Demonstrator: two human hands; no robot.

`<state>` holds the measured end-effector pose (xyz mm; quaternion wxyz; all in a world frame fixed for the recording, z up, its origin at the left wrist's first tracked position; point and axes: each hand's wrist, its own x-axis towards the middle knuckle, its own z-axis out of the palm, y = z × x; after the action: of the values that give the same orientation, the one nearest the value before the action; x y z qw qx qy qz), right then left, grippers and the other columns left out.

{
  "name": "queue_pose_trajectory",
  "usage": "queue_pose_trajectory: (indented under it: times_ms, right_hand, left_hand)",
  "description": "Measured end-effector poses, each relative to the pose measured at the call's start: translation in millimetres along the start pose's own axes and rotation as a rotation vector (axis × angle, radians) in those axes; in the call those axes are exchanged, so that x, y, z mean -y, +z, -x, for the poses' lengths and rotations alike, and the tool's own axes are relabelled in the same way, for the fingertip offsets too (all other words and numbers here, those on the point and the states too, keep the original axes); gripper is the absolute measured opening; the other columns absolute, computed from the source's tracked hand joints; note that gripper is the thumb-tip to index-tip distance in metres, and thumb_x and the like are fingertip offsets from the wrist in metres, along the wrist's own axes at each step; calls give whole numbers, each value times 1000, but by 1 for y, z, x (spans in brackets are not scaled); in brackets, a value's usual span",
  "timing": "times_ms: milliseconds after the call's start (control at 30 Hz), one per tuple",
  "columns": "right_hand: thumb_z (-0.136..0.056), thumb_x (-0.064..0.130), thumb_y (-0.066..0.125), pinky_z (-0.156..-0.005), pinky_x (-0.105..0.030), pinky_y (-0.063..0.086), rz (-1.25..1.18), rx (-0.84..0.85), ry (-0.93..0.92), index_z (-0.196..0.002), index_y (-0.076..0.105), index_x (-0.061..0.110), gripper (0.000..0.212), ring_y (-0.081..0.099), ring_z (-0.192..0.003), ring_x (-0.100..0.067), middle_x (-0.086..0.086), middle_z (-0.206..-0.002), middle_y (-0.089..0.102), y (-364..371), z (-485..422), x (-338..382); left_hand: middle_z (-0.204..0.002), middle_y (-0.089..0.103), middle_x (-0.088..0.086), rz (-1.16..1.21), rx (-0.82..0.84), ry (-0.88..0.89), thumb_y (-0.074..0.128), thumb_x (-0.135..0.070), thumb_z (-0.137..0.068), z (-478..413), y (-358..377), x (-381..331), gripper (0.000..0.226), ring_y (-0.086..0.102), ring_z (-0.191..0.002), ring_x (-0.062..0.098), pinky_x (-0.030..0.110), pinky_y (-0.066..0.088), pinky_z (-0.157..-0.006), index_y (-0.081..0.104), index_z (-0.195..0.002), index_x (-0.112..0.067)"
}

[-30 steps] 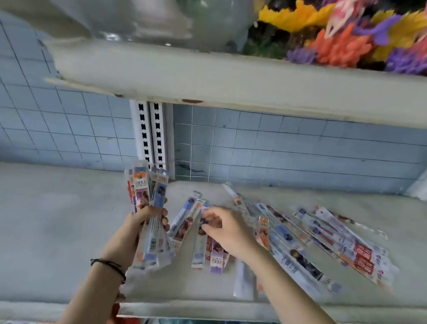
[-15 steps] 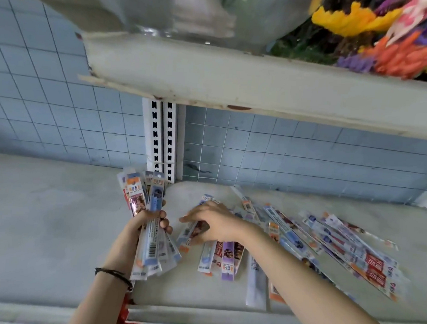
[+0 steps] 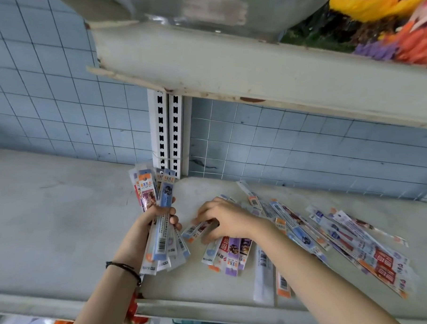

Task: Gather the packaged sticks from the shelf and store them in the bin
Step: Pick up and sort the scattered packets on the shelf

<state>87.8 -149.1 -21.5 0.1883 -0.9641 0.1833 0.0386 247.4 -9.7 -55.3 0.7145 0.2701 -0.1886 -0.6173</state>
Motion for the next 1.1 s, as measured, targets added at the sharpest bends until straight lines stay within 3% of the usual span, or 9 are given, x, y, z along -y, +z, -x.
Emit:
queue_pose_trajectory:
  times_ms: [200, 300, 467, 567, 667, 800, 900, 1000, 1100]
  right_hand:
    - [-81, 40, 69, -77, -23, 31, 50, -88, -70, -111, 70, 30, 32, 43, -100, -6, 12, -110, 63, -2, -13, -2]
    - [-87, 33, 63, -74, -25, 37, 103, -218, -155, -106, 73, 23, 24, 51, -95, -14, 9, -102, 70, 1, -16, -3]
    - [-87, 24, 58, -67, -36, 57, 19, -710, -147, -92, 73, 8, 22, 64, -76, -18, -3, -82, 72, -9, -19, -1]
    - [-86, 13, 66, -64, -36, 55, -246, -910, -29, -93, 73, 7, 12, 66, -75, -18, -4, -84, 73, -27, -17, 8]
    - [-89, 20, 64, -62, -26, 55, -653, -842, 86, -98, 73, 10, 16, 68, -71, -10, 1, -83, 73, -47, -6, 20]
    - [-88, 20, 64, -59, -15, 50, -1082, -697, 167, -94, 71, 7, 16, 67, -64, -3, 0, -79, 72, -55, 7, 30]
    - [-88, 22, 65, -66, -24, 54, -1055, -634, 252, -91, 71, 10, 14, 68, -72, -11, -3, -82, 73, -48, 9, 38]
    - [-88, 21, 65, -76, -36, 55, -978, -731, 315, -81, 72, 16, 11, 68, -77, -19, -7, -84, 73, -37, 6, 41]
    - [-88, 19, 65, -75, -33, 57, -1026, -766, 375, -81, 71, 17, 10, 69, -78, -19, -6, -85, 73, -29, 9, 45]
  left_hand:
    - [-69, 55, 3, -9, -28, 22, 82, -14, -47, 2, 3, -1, 57, 55, -55, 15, 28, 53, -59, 54, -96, -12]
    - [-65, 56, 4, -3, -54, 35, 69, -13, -61, 4, 3, -3, 24, 56, -53, 16, 27, 54, -58, 60, -83, -12]
    - [-70, 58, 4, -4, -112, 91, 74, -14, -52, 1, 7, -4, 44, 58, -57, 16, 29, 54, -60, 55, -92, -12]
    - [-87, 71, 9, -160, -181, 77, 75, -17, -53, -4, 14, 0, 53, 71, -80, 20, 30, 56, -71, 58, -103, -6]
    - [-113, 71, 12, -214, -160, 112, 68, -13, -62, -10, 28, 6, 64, 68, -104, 24, 30, 58, -74, 54, -124, -8]
    - [-98, 74, 11, -266, -135, 117, 66, -8, -73, -13, 51, 12, 47, 72, -86, 23, 31, 57, -66, 58, -120, -9]
    - [-100, 72, 13, -336, -127, 148, 65, -16, -77, -15, 62, 17, 39, 70, -87, 26, 35, 57, -71, 63, -115, -9]
    - [-110, 68, 19, -351, -143, 139, 65, -22, -79, -13, 70, 24, 46, 67, -98, 31, 42, 55, -85, 59, -122, -7]
    - [-104, 70, 19, -391, -121, 130, 69, -18, -78, -11, 76, 32, 32, 67, -94, 32, 46, 54, -88, 66, -110, -10]
